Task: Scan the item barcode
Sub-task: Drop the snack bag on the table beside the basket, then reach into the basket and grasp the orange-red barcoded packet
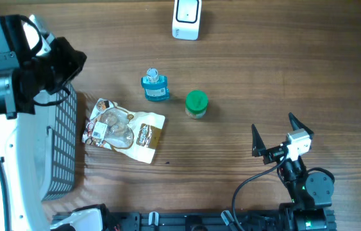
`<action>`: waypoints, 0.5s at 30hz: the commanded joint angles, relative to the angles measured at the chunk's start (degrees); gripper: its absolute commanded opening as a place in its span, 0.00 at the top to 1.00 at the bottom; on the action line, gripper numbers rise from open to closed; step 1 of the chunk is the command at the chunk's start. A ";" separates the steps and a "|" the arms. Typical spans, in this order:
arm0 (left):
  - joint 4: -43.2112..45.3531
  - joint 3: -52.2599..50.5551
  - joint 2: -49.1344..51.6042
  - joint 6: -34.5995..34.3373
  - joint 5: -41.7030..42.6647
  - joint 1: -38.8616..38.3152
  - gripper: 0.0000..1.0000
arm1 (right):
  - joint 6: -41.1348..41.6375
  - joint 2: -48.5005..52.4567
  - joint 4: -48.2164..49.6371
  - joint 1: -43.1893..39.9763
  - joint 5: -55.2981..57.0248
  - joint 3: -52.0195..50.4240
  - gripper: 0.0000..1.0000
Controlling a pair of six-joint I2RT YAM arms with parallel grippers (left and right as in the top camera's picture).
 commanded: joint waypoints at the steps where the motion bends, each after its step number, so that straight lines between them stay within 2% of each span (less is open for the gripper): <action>1: -0.52 -3.65 0.24 4.55 -2.58 -0.44 0.96 | 0.59 -0.42 0.11 0.09 0.37 -0.07 0.00; 7: 2.12 -6.14 -1.81 5.11 -2.60 0.17 0.96 | 0.61 -0.42 0.13 0.09 0.37 -0.07 0.00; 8: 3.48 -5.97 -3.30 5.11 -2.62 0.96 0.78 | 0.59 -0.42 0.11 0.09 0.37 -0.07 0.00; 9: 4.44 -5.46 -4.83 5.14 -2.60 2.16 0.40 | 0.61 -0.42 0.11 0.09 0.37 -0.07 0.00; 10: 4.72 -4.90 -6.03 5.16 -2.71 3.26 0.17 | 0.61 -0.42 0.11 0.09 0.35 -0.07 0.00; 11: 4.70 -3.98 -7.54 5.38 -2.86 5.09 0.00 | 0.59 -0.42 0.11 0.09 0.37 -0.07 0.00; 15: 2.73 -0.85 -11.58 8.20 -3.23 15.93 0.00 | 0.59 -0.42 0.11 0.09 0.37 -0.07 0.00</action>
